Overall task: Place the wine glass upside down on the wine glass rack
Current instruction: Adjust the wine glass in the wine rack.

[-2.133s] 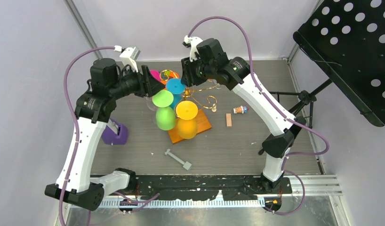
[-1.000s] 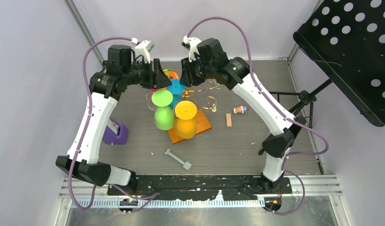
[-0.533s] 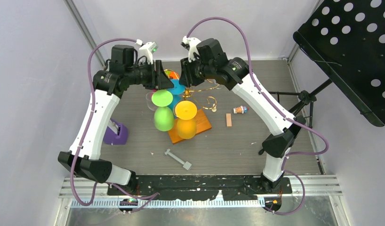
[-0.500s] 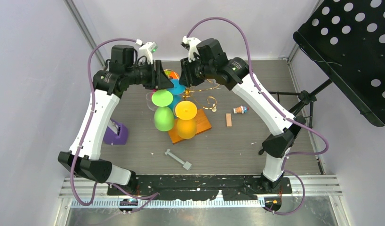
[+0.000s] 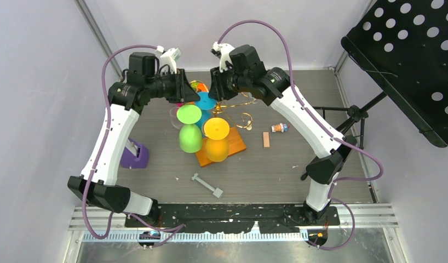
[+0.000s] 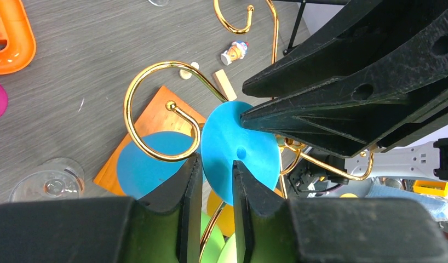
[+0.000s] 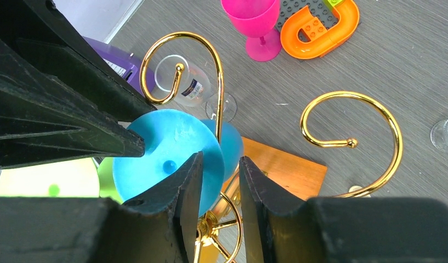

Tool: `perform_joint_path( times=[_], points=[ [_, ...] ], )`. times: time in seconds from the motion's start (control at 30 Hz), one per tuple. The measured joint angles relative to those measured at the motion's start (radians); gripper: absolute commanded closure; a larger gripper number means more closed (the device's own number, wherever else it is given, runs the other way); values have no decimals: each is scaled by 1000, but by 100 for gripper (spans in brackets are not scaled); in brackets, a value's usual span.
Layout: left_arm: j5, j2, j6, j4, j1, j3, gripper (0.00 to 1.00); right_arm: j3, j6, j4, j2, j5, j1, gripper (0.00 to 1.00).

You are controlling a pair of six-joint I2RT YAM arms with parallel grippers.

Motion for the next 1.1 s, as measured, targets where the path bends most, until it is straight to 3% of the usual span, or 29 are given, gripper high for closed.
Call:
perform_joint_path(
  times=[0.5,1.1],
  points=[
    [9,0,-49,42,3,-1,96,-21,-4,12,-26,11,0,52],
    [86,-5,-138,146,25,-16,100,-211,-7,136,-237,119,0,36]
  ],
)
